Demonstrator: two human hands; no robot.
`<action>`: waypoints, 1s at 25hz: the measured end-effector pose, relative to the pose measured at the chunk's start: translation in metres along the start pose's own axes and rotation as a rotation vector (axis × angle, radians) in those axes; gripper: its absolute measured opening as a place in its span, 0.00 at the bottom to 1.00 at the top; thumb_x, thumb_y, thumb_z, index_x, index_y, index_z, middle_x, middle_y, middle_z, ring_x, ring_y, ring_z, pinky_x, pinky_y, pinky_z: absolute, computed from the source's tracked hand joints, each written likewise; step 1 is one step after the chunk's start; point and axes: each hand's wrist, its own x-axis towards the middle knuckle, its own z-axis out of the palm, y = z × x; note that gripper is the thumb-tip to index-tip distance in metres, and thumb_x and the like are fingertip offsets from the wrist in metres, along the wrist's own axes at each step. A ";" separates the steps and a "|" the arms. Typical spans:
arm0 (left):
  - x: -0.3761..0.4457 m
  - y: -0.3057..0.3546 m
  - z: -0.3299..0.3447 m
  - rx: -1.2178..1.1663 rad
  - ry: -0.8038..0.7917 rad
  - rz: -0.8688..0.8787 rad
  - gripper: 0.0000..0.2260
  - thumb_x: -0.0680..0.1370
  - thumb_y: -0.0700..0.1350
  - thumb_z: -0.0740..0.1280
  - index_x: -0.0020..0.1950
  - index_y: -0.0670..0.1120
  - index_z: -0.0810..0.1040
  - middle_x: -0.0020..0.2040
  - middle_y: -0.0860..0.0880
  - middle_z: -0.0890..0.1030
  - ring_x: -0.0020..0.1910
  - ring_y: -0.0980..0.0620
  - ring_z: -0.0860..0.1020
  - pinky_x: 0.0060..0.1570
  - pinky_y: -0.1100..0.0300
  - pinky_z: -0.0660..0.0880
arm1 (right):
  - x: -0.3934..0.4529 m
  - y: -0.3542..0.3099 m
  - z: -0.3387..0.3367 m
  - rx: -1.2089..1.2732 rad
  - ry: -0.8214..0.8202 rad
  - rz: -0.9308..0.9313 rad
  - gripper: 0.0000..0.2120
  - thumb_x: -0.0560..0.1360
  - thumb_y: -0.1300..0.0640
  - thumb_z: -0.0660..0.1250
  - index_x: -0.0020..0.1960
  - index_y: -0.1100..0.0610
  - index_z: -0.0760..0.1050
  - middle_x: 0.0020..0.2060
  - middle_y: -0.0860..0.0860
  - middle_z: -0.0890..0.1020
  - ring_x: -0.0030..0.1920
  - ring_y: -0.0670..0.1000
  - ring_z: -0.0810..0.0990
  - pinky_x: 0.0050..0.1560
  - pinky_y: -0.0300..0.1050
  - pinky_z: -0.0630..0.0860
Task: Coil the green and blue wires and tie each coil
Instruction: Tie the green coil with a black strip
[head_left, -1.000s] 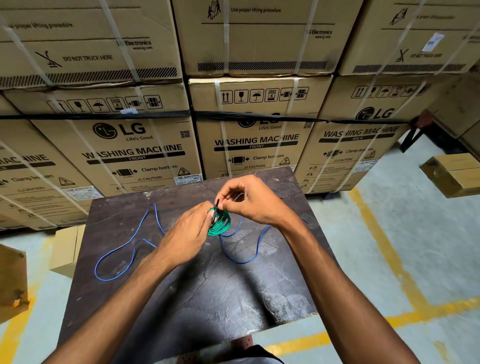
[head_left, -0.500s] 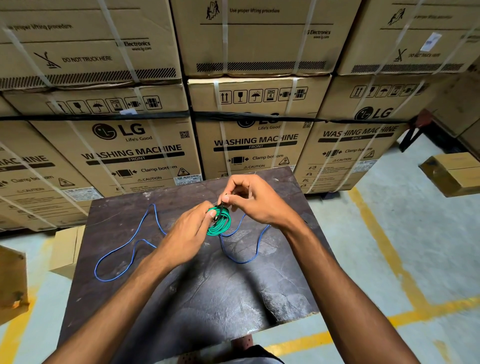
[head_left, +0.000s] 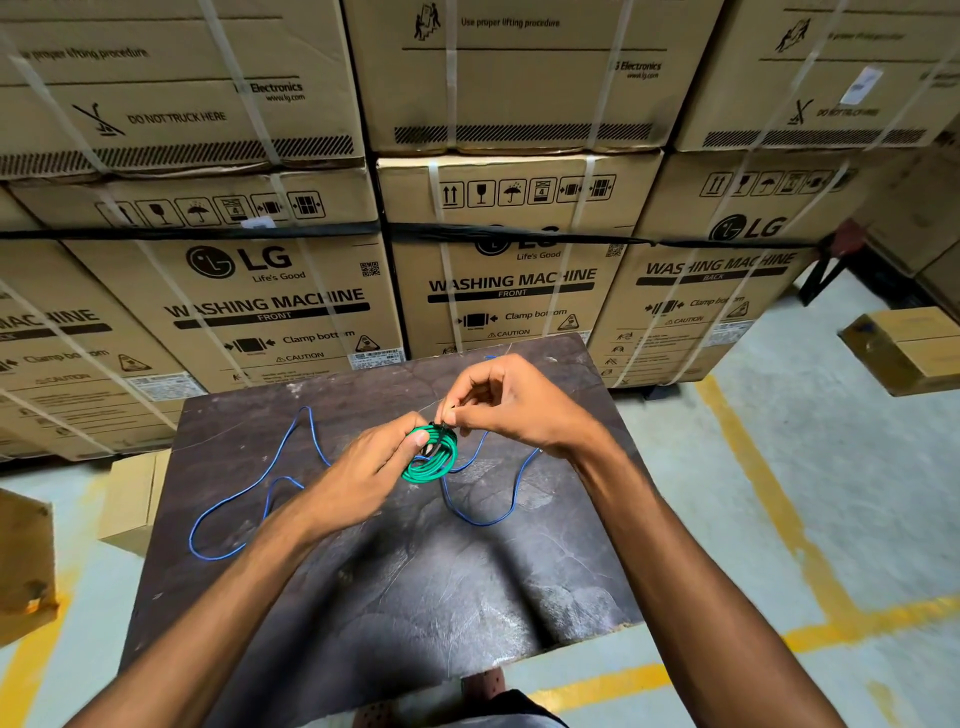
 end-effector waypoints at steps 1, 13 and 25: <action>-0.001 -0.001 0.000 0.002 0.003 -0.004 0.12 0.85 0.51 0.54 0.46 0.49 0.70 0.39 0.50 0.74 0.40 0.50 0.72 0.46 0.49 0.71 | 0.000 0.000 0.001 -0.043 0.011 -0.005 0.03 0.75 0.72 0.72 0.48 0.68 0.83 0.45 0.64 0.87 0.41 0.49 0.82 0.46 0.43 0.81; -0.006 0.001 0.008 -0.014 0.057 -0.042 0.11 0.85 0.53 0.54 0.48 0.51 0.71 0.40 0.53 0.75 0.39 0.54 0.72 0.44 0.54 0.70 | -0.003 0.010 0.013 0.006 0.154 -0.061 0.03 0.78 0.71 0.69 0.46 0.66 0.80 0.43 0.65 0.85 0.40 0.51 0.80 0.41 0.44 0.81; -0.004 0.003 0.011 0.026 0.107 -0.060 0.08 0.85 0.53 0.53 0.51 0.52 0.68 0.37 0.51 0.73 0.36 0.53 0.70 0.41 0.53 0.68 | -0.005 0.010 0.015 0.099 0.211 -0.057 0.03 0.78 0.72 0.69 0.48 0.73 0.78 0.42 0.62 0.84 0.42 0.53 0.81 0.41 0.42 0.81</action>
